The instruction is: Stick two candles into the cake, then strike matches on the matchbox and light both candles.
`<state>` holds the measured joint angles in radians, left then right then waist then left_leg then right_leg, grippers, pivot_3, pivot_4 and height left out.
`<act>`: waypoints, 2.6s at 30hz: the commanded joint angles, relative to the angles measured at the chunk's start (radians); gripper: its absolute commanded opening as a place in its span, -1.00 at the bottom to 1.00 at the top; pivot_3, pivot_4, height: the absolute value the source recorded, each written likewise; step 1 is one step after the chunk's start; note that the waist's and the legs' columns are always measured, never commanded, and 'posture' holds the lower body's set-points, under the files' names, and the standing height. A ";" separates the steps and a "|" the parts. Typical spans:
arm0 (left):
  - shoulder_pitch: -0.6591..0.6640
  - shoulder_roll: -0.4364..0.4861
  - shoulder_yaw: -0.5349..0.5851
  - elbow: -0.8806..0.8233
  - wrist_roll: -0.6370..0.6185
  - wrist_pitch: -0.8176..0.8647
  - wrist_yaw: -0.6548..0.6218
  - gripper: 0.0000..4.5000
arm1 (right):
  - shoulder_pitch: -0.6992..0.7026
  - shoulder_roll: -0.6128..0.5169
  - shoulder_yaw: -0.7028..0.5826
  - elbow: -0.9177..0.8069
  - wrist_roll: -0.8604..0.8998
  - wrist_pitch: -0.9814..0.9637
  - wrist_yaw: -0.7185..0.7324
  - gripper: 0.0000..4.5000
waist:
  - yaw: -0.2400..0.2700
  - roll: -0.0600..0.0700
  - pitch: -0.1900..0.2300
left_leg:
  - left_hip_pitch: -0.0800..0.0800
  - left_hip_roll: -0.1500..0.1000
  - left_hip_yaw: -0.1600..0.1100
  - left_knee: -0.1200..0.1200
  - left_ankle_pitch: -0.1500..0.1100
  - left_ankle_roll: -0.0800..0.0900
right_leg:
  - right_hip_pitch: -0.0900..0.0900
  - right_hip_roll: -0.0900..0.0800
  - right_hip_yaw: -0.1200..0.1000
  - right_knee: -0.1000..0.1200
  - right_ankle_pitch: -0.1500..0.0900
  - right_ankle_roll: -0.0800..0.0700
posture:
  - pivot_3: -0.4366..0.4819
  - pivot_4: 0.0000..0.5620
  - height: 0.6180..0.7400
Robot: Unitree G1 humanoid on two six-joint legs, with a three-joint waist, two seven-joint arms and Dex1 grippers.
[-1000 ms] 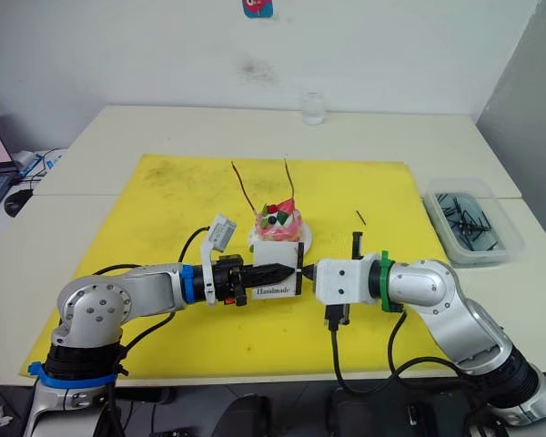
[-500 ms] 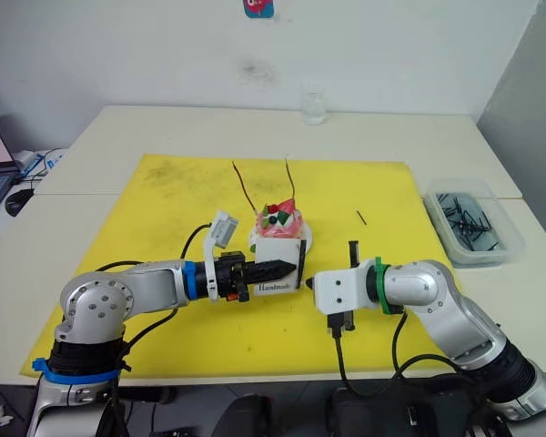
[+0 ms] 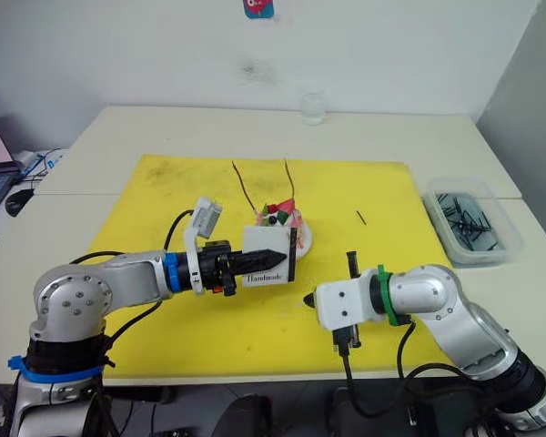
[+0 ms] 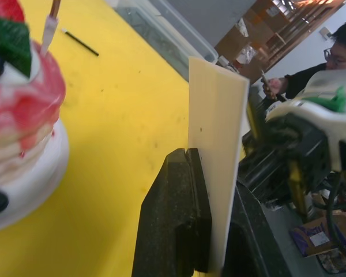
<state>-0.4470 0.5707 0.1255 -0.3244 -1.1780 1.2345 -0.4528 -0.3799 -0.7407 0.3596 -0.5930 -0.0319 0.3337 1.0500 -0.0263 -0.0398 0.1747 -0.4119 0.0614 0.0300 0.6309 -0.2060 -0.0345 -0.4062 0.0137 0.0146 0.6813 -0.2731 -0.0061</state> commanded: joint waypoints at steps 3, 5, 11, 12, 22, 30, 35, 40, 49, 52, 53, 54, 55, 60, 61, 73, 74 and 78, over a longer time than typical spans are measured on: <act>0.033 0.068 0.049 -0.026 0.024 -0.038 -0.040 -1.00 | -0.025 -0.004 -0.067 -0.069 0.054 0.064 -0.010 -0.99 | 0.000 0.000 0.000 | 0.000 0.000 0.000 0.000 0.000 0.000 | 0.000 0.000 0.000 0.000 0.000 0.000 | -0.05 -0.47 1.00; 0.051 0.086 0.049 -0.028 0.035 -0.044 -0.056 -1.00 | -0.032 -0.004 -0.075 -0.071 0.061 0.074 -0.014 -0.99 | 0.000 0.000 0.000 | 0.000 0.000 0.000 0.000 0.000 0.000 | 0.000 0.000 0.000 0.000 0.000 0.000 | -0.05 -0.47 1.00; 0.159 0.139 0.043 -0.033 0.097 -0.079 -0.111 -1.00 | -0.127 0.024 -0.080 -0.032 0.068 0.100 -0.037 -0.99 | -0.004 0.000 0.000 | 0.000 0.000 0.001 0.000 0.000 0.000 | 0.000 0.000 0.001 0.000 0.000 0.000 | -0.05 -0.47 1.00; 0.185 0.146 0.040 -0.035 0.114 -0.091 -0.122 -1.00 | -0.162 0.041 -0.078 -0.012 0.065 0.107 -0.047 -0.99 | -0.004 0.000 0.000 | 0.000 0.001 0.001 -0.001 0.000 0.000 | -0.001 0.000 0.001 0.000 0.000 0.000 | -0.05 -0.47 1.00; 0.268 0.142 0.005 -0.013 0.220 -0.160 -0.178 -1.00 | -0.467 0.248 0.002 0.265 -0.056 0.064 -0.195 -0.99 | -0.002 0.000 0.000 | 0.000 0.001 0.001 -0.001 0.000 0.000 | -0.001 0.000 0.001 0.000 0.000 -0.001 | -0.05 -0.47 1.00; 0.263 0.119 -0.011 -0.013 0.239 -0.167 -0.188 -1.00 | -0.600 0.389 0.041 0.507 -0.147 -0.057 -0.304 -0.99 | -0.001 0.000 0.000 | -0.002 0.001 0.001 -0.001 0.000 0.000 | -0.003 0.000 0.000 0.000 0.000 -0.001 | -0.05 -0.47 1.00; 0.266 0.109 -0.011 -0.021 0.243 -0.165 -0.189 -1.00 | -0.633 0.420 0.036 0.585 -0.169 -0.114 -0.330 -0.99 | 0.000 0.000 0.000 | -0.003 0.001 0.002 -0.001 0.000 0.000 | -0.004 -0.001 0.001 0.000 0.000 -0.002 | -0.05 -0.47 1.00; 0.266 0.100 -0.012 -0.027 0.242 -0.162 -0.186 -1.00 | -0.636 0.428 0.034 0.607 -0.176 -0.140 -0.324 -0.99 | 0.000 0.000 0.000 | -0.003 0.001 0.001 -0.001 0.000 0.000 | -0.004 -0.001 0.000 0.000 0.000 -0.002 | -0.05 -0.47 1.00; 0.252 0.090 -0.020 -0.026 0.245 -0.160 -0.188 -1.00 | -0.644 0.443 0.033 0.654 -0.194 -0.173 -0.328 -0.99 | 0.000 0.000 0.000 | -0.003 0.001 0.002 0.000 0.000 0.000 | -0.004 -0.001 0.001 0.000 0.001 -0.002 | -0.05 -0.47 1.00; 0.250 0.087 -0.023 -0.026 0.247 -0.160 -0.189 -1.00 | -0.645 0.449 0.032 0.662 -0.195 -0.176 -0.329 -0.99 | 0.000 0.001 0.000 | -0.003 0.001 0.001 -0.001 0.000 0.000 | -0.004 -0.001 0.000 0.000 0.001 -0.002 | -0.05 -0.47 1.00; 0.250 0.087 -0.023 -0.026 0.247 -0.160 -0.190 -1.00 | -0.645 0.451 0.031 0.664 -0.196 -0.177 -0.329 -0.99 | 0.000 0.001 0.000 | -0.003 0.001 0.001 -0.001 0.000 0.000 | -0.004 -0.001 0.000 0.000 0.001 -0.002 | -0.05 -0.47 1.00; 0.250 0.086 -0.024 -0.026 0.247 -0.160 -0.191 -1.00 | -0.645 0.453 0.031 0.665 -0.197 -0.177 -0.329 -0.99 | 0.000 0.001 0.000 | -0.003 0.001 0.001 -0.001 0.000 0.000 | -0.004 -0.001 0.000 0.000 0.001 -0.002 | -0.05 -0.47 1.00; 0.249 0.086 -0.024 -0.026 0.248 -0.160 -0.192 -1.00 | -0.645 0.455 0.031 0.667 -0.198 -0.179 -0.329 -0.99 | 0.000 0.001 0.000 | -0.003 0.001 0.001 -0.001 0.000 0.000 | -0.004 -0.001 0.000 0.000 0.001 -0.002 | -0.05 -0.47 1.00; 0.247 0.079 -0.026 -0.029 0.250 -0.158 -0.190 -1.00 | -0.643 0.461 0.029 0.676 -0.198 -0.182 -0.329 -0.99 | 0.000 0.001 0.000 | -0.003 0.001 0.002 -0.001 0.000 0.000 | -0.004 -0.001 0.001 0.000 0.001 -0.002 | -0.05 -0.47 1.00; 0.246 0.078 -0.026 -0.029 0.250 -0.158 -0.189 -1.00 | -0.644 0.462 0.028 0.680 -0.198 -0.182 -0.329 -0.99 | 0.000 0.001 0.000 | -0.003 0.001 0.002 -0.001 0.000 0.000 | -0.003 -0.001 0.000 0.000 0.001 -0.002 | -0.05 -0.47 1.00; 0.245 0.072 -0.025 -0.033 0.248 -0.153 -0.188 -1.00 | -0.647 0.472 0.018 0.695 -0.189 -0.171 -0.325 -0.99 | 0.000 0.001 0.000 | -0.003 0.000 0.002 -0.001 0.000 0.000 | -0.003 -0.001 0.000 0.000 0.001 -0.001 | -0.05 -0.47 1.00; 0.245 0.072 -0.024 -0.034 0.248 -0.153 -0.188 -1.00 | -0.646 0.472 0.018 0.694 -0.189 -0.170 -0.324 -0.99 | 0.000 0.001 0.000 | -0.003 0.000 0.002 -0.001 0.000 0.000 | -0.003 -0.001 0.001 0.000 0.001 -0.001 | -0.05 -0.47 1.00; 0.247 0.072 -0.023 -0.036 0.247 -0.152 -0.187 -1.00 | -0.642 0.472 0.016 0.688 -0.187 -0.162 -0.323 -0.99 | 0.000 0.001 0.000 | -0.003 0.000 0.002 -0.001 0.000 0.000 | -0.003 -0.002 0.000 0.000 0.001 -0.001 | -0.05 -0.47 1.00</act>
<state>-0.1902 0.6528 0.1051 -0.3235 -0.9220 1.0839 -0.6379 -0.9923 -0.2695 0.4117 0.1238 -0.2244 0.1713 0.7338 -0.0259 -0.0392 0.1750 -0.4150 0.0618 0.0315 0.6304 -0.2060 -0.0344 -0.4097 0.0122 0.0151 0.6814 -0.2726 -0.0076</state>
